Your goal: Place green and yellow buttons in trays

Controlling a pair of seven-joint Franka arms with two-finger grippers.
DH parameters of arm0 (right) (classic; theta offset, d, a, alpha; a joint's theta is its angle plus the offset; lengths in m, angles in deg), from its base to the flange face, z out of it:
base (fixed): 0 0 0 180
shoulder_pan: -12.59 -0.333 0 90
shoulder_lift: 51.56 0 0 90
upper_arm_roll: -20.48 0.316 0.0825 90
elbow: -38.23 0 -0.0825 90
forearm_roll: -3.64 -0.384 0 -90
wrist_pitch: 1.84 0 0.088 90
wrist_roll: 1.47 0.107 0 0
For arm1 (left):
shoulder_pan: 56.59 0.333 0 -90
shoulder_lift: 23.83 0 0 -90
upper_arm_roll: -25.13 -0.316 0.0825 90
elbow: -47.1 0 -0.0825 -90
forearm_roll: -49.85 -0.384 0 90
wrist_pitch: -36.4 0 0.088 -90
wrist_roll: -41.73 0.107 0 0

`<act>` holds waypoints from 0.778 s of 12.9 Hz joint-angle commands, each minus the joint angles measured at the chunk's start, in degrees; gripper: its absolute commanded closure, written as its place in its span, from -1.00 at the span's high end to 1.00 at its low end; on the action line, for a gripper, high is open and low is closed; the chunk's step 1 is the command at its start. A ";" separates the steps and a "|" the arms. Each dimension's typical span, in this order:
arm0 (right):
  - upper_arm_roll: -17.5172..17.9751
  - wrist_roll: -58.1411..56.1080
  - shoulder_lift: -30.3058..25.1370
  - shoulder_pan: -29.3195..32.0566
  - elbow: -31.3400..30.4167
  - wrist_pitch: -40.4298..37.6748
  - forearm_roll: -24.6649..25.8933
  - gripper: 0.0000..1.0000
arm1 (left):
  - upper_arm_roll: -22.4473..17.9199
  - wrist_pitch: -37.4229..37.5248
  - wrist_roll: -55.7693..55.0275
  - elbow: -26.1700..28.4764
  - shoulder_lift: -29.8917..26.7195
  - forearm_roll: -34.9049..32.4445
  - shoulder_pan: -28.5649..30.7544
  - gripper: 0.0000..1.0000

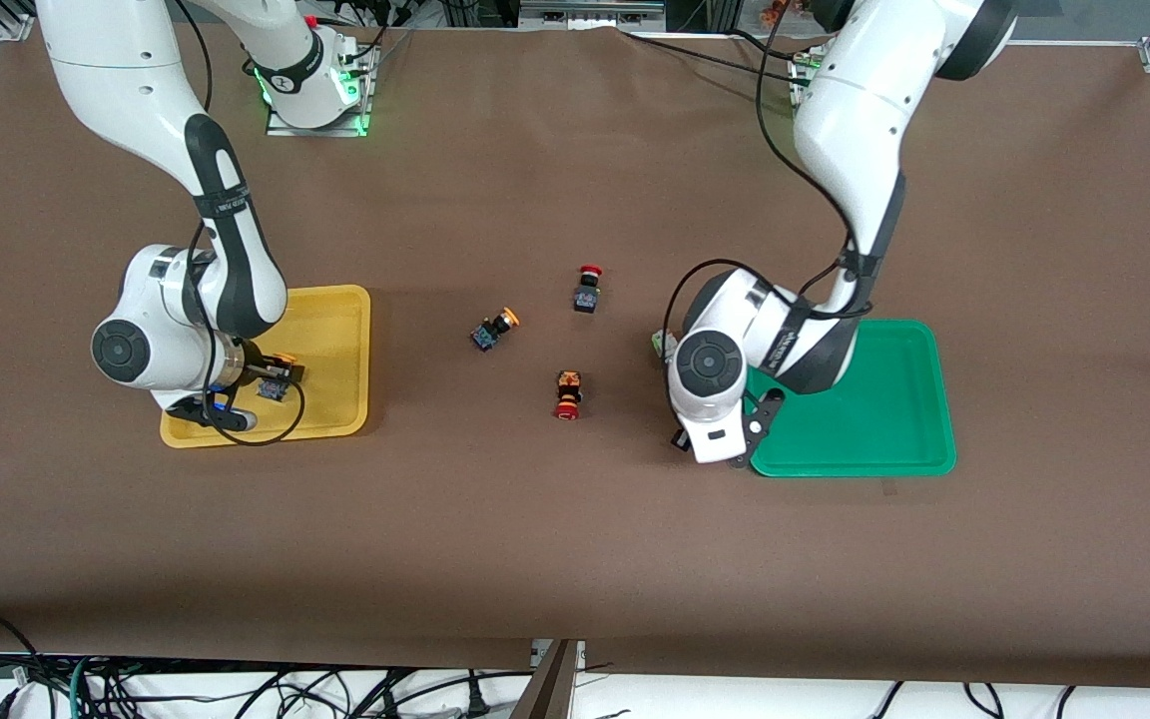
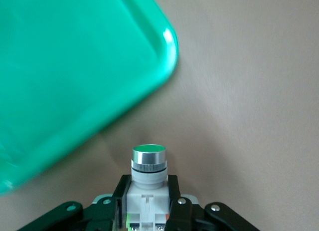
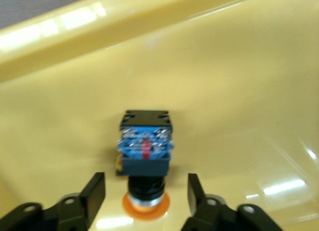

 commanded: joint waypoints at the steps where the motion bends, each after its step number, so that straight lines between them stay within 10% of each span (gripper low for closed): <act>1: 1.71 13.05 -3.06 -3.15 7.00 -9.63 -0.97 0.85 | 0.41 7.97 14.64 1.80 -7.06 -1.26 5.24 -1.00; 4: 6.62 33.97 -1.57 -8.76 10.90 -10.29 -6.76 0.85 | 1.02 9.59 34.06 4.52 -7.60 -0.91 13.66 -0.78; 8: 7.08 45.71 0.37 -16.51 9.43 -6.25 -13.53 0.85 | 1.03 -5.85 41.78 18.20 -8.47 -1.34 15.80 -0.72; 10: 7.17 47.04 0.46 -19.58 5.13 -0.56 -15.03 0.85 | 1.11 -6.33 41.69 19.38 -10.13 -1.34 15.10 0.69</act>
